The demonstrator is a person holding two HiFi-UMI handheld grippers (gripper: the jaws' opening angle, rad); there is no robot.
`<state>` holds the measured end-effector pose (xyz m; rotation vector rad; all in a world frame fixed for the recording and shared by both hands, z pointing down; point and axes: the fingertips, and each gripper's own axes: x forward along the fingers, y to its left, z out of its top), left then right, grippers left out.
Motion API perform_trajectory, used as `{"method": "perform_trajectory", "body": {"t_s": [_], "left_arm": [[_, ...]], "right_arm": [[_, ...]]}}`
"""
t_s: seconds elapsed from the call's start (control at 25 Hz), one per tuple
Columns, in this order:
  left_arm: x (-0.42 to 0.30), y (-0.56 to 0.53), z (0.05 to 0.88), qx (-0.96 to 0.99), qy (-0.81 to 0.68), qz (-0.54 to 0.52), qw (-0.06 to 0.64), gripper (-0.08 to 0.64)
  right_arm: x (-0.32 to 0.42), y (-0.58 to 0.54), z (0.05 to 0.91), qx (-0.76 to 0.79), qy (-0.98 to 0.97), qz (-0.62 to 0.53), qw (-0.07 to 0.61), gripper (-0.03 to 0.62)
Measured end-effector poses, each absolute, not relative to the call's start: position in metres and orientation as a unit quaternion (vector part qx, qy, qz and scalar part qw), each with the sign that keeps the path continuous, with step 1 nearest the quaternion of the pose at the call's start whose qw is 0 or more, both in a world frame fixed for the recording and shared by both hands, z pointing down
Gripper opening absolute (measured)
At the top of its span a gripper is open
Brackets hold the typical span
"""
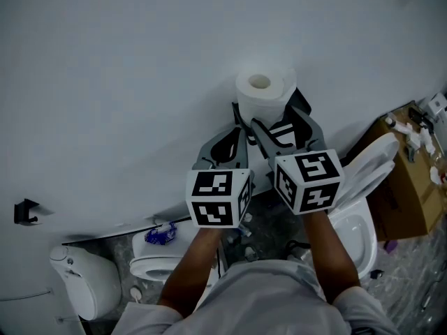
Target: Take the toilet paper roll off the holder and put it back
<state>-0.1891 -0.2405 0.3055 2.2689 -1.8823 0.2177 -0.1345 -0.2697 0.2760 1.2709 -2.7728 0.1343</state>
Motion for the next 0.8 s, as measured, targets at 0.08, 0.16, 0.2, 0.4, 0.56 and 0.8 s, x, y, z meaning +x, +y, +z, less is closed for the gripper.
{"method": "perform_trajectory", "body": {"t_s": [0.08, 0.16, 0.2, 0.4, 0.56, 0.8], "left_arm": [[-0.190, -0.242, 0.305, 0.767, -0.630, 0.073, 0.092, 0.005], [-0.192, -0.243, 0.304, 0.770, -0.627, 0.072, 0.090, 0.005], [-0.193, -0.244, 0.303, 0.772, -0.626, 0.071, 0.089, 0.005], [-0.201, -0.249, 0.304, 0.775, -0.621, 0.071, 0.091, 0.005], [-0.205, -0.251, 0.305, 0.779, -0.616, 0.070, 0.091, 0.005], [-0.210, -0.250, 0.305, 0.784, -0.610, 0.066, 0.091, 0.005]], "right_arm": [[-0.137, -0.272, 0.277, 0.421, -0.905, 0.048, 0.042, 0.314], [-0.140, -0.275, 0.277, 0.425, -0.903, 0.051, 0.037, 0.332], [-0.141, -0.276, 0.276, 0.426, -0.902, 0.053, 0.037, 0.338], [-0.149, -0.285, 0.279, 0.439, -0.896, 0.059, 0.040, 0.371], [-0.153, -0.293, 0.279, 0.449, -0.890, 0.062, 0.041, 0.387], [-0.161, -0.300, 0.279, 0.457, -0.886, 0.052, 0.064, 0.387]]}}
